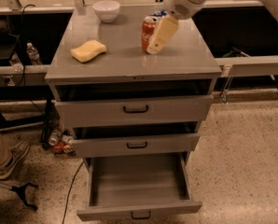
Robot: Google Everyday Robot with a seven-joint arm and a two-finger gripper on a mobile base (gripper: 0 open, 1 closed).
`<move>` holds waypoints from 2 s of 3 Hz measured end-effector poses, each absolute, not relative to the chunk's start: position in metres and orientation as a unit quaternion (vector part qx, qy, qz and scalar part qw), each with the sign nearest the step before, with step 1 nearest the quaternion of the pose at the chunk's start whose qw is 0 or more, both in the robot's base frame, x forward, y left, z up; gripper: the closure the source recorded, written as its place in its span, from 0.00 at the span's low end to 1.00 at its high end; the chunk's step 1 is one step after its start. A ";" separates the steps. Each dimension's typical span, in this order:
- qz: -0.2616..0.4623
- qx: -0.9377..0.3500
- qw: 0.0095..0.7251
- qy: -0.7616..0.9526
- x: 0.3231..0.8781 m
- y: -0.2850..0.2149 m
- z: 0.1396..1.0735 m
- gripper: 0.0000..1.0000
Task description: Place sponge into bottom drawer
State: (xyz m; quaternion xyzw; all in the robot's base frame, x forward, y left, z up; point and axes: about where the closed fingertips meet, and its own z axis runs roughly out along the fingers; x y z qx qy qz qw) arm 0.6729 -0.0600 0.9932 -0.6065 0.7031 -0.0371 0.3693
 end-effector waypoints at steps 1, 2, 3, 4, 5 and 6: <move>-0.038 -0.627 0.399 0.668 0.706 -0.021 1.000 0.00; -0.034 -0.665 0.399 0.631 0.730 0.021 0.997 0.00; -0.033 -0.667 0.401 0.627 0.730 0.027 1.000 0.00; -0.023 -0.668 0.402 0.625 0.730 0.031 0.996 0.00; 0.018 -0.684 0.400 0.610 0.739 0.063 0.979 0.00; 0.043 -0.695 0.390 0.603 0.754 0.098 0.962 0.00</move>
Offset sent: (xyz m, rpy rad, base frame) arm 0.0807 0.1376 -0.0016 -0.0692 -0.0767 0.3282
